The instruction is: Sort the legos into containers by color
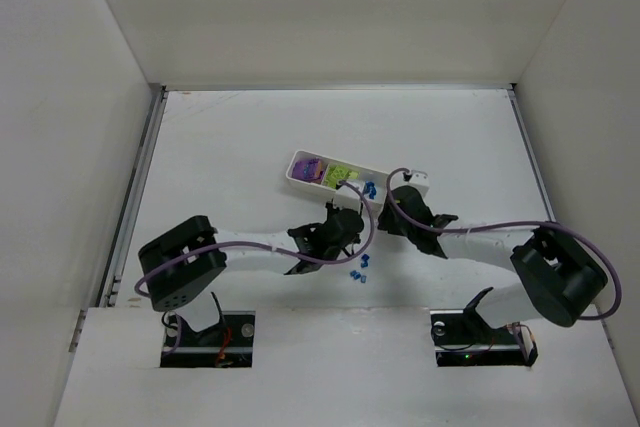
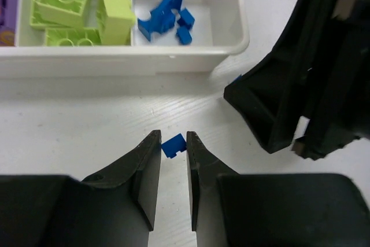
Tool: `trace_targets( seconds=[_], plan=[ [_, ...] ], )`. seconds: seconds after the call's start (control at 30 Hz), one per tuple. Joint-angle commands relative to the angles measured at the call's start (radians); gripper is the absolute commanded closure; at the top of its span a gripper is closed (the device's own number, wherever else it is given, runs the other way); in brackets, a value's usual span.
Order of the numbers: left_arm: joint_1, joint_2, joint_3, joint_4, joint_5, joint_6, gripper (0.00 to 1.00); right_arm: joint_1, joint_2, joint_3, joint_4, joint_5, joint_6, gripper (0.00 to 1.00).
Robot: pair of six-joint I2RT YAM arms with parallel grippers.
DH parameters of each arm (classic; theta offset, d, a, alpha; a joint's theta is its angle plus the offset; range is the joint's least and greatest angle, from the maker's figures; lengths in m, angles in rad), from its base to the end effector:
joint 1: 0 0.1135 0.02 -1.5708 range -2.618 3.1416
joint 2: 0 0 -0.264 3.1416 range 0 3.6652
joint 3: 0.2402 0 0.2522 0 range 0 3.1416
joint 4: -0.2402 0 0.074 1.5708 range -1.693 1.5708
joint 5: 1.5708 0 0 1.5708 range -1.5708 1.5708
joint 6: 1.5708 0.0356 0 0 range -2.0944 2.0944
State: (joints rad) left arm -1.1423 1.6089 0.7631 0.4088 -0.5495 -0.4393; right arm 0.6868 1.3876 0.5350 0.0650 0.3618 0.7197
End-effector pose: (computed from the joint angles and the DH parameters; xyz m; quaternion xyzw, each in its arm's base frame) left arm 0.1548 -0.2942 0.1896 0.1428 0.8124 -0.2065 0.5262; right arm 0.2044 0.1513 0.1521 0.0836 0.9080 0.1160 0.3939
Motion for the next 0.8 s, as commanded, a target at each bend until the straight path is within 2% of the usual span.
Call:
trace_targets(
  seconds=[0.0, 0.4, 0.6, 0.77],
  plan=[
    [0.031, -0.092, -0.028, 0.022, 0.000, -0.013, 0.87, 0.000, 0.037, 0.072, -0.030, 0.017, -0.034, 0.54],
    [0.158, -0.227, -0.067, 0.041, 0.097, -0.038, 0.87, 0.058, 0.122, 0.151, -0.146, 0.100, -0.039, 0.69],
    [0.195, -0.190, -0.018, 0.064, 0.151, -0.039, 0.86, 0.073, 0.110, 0.146, -0.157, 0.123, -0.031, 0.78],
    [0.192, -0.095, 0.067, 0.088, 0.194, -0.050, 0.86, 0.085, 0.024, 0.111, -0.159, 0.126, -0.025, 0.80]
  ],
)
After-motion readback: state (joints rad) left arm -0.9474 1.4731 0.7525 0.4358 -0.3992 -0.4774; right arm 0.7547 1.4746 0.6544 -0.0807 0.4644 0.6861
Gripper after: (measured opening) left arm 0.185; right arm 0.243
